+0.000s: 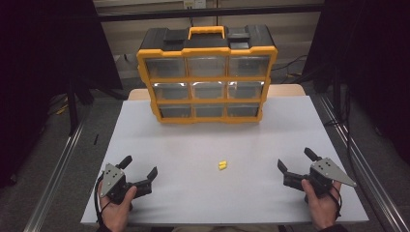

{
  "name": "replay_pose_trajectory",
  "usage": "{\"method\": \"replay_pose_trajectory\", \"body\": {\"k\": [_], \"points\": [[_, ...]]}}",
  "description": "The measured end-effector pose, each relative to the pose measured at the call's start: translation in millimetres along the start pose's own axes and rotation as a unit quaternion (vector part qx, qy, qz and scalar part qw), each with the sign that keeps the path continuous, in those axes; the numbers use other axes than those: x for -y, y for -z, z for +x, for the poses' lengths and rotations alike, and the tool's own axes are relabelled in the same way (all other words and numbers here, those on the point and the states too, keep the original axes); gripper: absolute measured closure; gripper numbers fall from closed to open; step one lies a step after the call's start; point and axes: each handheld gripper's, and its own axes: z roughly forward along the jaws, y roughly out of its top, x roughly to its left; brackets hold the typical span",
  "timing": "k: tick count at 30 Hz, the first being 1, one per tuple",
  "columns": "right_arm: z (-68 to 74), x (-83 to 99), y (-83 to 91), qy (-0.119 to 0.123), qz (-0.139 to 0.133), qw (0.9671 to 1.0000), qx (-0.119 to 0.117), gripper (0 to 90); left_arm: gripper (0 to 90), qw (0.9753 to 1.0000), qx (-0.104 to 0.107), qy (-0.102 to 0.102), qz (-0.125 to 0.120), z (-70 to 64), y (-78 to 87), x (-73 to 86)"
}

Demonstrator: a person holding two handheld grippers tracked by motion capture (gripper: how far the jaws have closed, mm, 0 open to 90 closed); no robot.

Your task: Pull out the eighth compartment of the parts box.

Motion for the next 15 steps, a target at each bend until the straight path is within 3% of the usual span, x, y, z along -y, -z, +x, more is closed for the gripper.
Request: {"method": "replay_pose_trajectory", "body": {"k": [4,9,13,15], "points": [[0.1,0.6,0.2,-0.001,0.002,1.0000,-0.005,0.6,2.1,0.9999,0.006,0.008,0.003,0.0,-2.5,0.1],[2.3,1.2,-1.1,-0.005,0.005,0.9999,-0.013,0.6,2.1,0.9999,0.014,0.002,0.004,-1.8,-4.0,-0.9],[5.1,1.9,-2.6,-0.027,0.010,0.9992,-0.027,1.0,2.2,0.9999,0.015,0.004,0.005,-1.9,-3.5,-0.8],[7.1,1.9,-3.9,-0.017,0.011,0.9995,-0.026,1.0,2.2,0.9999,0.014,0.007,0.006,-1.9,-3.2,-0.6]]}}
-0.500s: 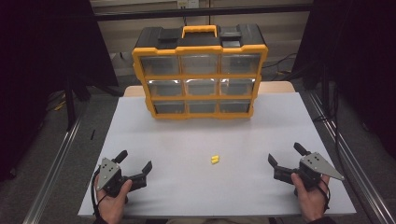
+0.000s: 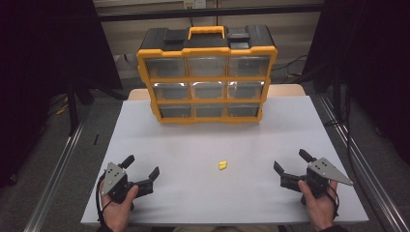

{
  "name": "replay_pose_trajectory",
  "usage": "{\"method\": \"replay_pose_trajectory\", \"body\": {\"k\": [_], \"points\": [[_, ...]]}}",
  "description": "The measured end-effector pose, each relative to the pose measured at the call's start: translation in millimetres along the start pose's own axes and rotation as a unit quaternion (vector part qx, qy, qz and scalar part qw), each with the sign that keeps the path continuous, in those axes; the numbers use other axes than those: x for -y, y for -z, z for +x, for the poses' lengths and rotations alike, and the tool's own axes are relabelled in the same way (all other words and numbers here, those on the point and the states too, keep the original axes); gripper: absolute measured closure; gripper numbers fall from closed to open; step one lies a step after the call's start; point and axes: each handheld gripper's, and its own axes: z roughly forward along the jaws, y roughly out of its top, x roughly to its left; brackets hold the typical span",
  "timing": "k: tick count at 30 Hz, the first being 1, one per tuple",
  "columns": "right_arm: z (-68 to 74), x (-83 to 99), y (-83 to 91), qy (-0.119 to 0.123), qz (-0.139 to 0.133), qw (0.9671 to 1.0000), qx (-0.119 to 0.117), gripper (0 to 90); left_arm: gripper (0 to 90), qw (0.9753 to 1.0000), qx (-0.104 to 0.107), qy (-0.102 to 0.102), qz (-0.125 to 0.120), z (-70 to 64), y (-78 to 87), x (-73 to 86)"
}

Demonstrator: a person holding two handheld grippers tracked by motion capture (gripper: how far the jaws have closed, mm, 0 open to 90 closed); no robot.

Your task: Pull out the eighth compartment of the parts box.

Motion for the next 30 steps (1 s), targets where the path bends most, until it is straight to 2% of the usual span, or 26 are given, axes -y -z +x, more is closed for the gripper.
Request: {"method": "replay_pose_trajectory", "body": {"k": [3,8,15,20,24,26,30], "points": [[1.9,-1.0,-1.2,-0.001,-0.003,1.0000,-0.004,0.9,2.2,1.0000,-0.006,0.001,0.005,0.6,1.0,0.7],[11.6,-3.2,-10.7,0.020,-0.006,0.9997,-0.015,0.4,2.2,1.0000,0.000,0.005,0.001,0.9,2.9,0.8],[21.4,-4.3,-26.0,0.037,-0.004,0.9991,-0.021,0.2,2.2,1.0000,0.000,0.005,-0.001,1.0,2.9,0.4],[25.3,-6.3,-30.3,0.039,-0.009,0.9989,-0.025,0.3,2.6,1.0000,0.004,0.000,0.002,-0.4,2.5,0.2],[29.1,-7.7,-33.3,0.023,-0.007,0.9992,-0.032,0.4,2.6,1.0000,0.001,-0.002,0.001,-0.3,2.9,0.1],[33.3,-9.5,-37.3,0.037,-0.008,0.9988,-0.031,0.4,2.6,1.0000,0.001,-0.002,0.001,-0.1,3.0,0.1],[38.3,-11.7,-44.8,0.038,-0.012,0.9983,-0.041,0.2,2.6,1.0000,0.002,-0.002,0.001,0.2,2.9,0.2]]}}
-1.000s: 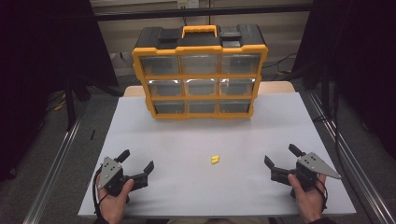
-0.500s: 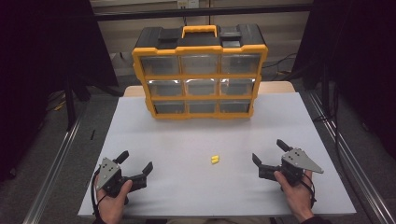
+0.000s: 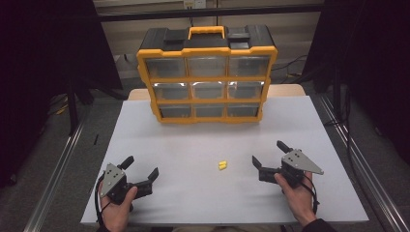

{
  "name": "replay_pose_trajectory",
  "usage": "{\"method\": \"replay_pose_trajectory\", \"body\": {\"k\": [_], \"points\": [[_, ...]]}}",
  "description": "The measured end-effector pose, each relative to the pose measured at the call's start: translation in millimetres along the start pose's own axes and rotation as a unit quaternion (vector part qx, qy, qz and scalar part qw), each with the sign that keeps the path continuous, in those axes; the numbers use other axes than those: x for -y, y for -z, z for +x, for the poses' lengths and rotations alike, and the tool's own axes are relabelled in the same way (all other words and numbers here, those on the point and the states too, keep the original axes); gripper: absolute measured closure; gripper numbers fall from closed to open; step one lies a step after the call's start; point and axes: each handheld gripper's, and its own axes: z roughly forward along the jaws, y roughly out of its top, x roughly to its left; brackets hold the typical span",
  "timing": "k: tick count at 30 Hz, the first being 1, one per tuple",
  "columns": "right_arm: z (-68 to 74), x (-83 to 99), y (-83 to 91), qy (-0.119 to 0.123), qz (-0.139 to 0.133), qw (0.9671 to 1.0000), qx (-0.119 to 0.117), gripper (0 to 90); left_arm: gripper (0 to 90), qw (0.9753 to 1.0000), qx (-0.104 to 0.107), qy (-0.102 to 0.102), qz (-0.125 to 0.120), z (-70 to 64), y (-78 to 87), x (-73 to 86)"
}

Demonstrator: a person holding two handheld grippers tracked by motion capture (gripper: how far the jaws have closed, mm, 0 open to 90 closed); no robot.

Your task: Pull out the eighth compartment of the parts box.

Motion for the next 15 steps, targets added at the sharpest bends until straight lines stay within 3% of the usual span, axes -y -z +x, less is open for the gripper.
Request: {"method": "replay_pose_trajectory", "body": {"k": [15], "points": [[14.9,-8.8,-30.4,0.023,0.003,0.9996,-0.019,0.0,2.6,1.0000,0.000,-0.001,0.001,-0.1,-0.1,0.0]]}}
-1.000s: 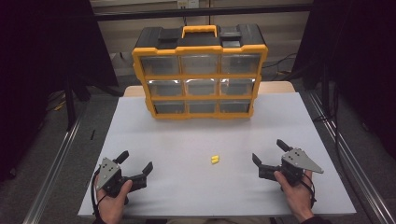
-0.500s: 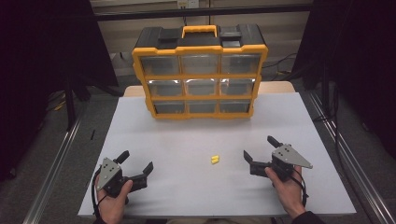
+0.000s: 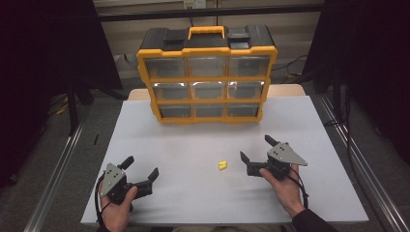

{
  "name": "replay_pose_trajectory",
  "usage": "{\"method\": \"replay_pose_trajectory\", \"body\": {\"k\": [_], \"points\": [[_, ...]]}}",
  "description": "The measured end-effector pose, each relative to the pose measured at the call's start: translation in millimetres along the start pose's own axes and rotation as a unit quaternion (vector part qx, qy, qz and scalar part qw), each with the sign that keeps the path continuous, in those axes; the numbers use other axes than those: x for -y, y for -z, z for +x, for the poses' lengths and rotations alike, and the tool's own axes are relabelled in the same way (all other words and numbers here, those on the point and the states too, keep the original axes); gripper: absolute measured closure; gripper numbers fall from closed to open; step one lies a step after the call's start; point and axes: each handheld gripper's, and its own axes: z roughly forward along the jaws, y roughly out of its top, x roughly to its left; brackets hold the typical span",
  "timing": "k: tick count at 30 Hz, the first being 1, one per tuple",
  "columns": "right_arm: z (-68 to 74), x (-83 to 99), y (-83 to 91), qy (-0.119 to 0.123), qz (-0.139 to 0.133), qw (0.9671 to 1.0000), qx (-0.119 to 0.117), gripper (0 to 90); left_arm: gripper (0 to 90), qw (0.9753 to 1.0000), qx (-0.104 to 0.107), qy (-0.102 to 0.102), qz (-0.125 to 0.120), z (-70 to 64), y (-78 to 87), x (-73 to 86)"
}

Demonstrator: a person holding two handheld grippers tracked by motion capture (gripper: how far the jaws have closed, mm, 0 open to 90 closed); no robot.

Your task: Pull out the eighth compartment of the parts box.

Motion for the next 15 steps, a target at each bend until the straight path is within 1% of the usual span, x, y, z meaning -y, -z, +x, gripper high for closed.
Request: {"method": "replay_pose_trajectory", "body": {"k": [2,4,10,14,15], "points": [[0.3,-1.8,-1.7,0.001,-0.001,1.0000,-0.003,0.0,2.6,1.0000,0.000,0.001,0.000,-0.1,-0.3,0.1],[0.4,-6.6,-6.9,-0.001,-0.006,0.9999,-0.010,0.0,2.6,1.0000,0.000,0.000,0.000,-0.3,-0.3,0.1],[2.4,-11.4,-20.0,0.001,-0.011,0.9998,-0.015,0.2,2.6,1.0000,-0.001,0.000,0.000,-0.4,-0.5,-0.1],[3.9,-11.5,-29.8,0.009,-0.005,0.9998,-0.016,0.1,2.6,1.0000,0.000,0.001,0.000,-0.5,-0.7,0.0],[3.9,-11.5,-29.8,0.009,-0.005,0.9998,-0.016,0.1,2.6,1.0000,0.000,0.001,0.001,-0.6,-0.7,0.0]]}}
